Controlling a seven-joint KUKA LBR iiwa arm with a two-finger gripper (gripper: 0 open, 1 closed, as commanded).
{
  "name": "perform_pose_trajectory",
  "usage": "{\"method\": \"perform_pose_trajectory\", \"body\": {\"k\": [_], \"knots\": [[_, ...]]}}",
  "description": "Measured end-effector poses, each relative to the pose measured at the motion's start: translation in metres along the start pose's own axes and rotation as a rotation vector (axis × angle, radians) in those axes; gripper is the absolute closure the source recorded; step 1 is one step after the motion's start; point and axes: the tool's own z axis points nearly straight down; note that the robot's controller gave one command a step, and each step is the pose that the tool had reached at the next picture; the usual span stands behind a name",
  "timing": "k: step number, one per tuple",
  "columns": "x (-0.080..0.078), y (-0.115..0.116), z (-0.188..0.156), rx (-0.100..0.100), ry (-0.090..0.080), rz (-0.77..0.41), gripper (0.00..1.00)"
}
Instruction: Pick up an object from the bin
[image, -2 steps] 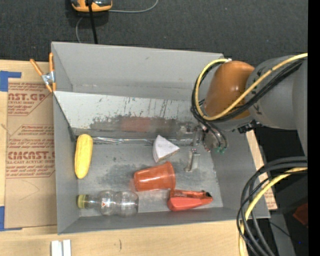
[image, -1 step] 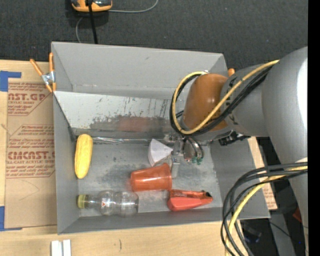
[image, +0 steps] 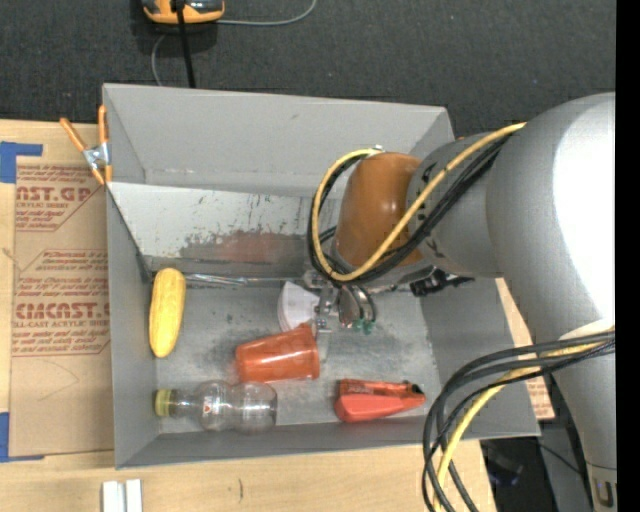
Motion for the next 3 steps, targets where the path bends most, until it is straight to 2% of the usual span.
{"method": "perform_pose_trajectory", "body": {"k": [1,2,3], "knots": [[0.006,0.005,-0.002,-0.002,-0.002,0.025,0.00],[0.029,-0.011,-0.157,-0.001,-0.006,-0.012,1.00],[0.030,-0.011,-0.155,0.000,-0.003,-0.011,0.00]]}}
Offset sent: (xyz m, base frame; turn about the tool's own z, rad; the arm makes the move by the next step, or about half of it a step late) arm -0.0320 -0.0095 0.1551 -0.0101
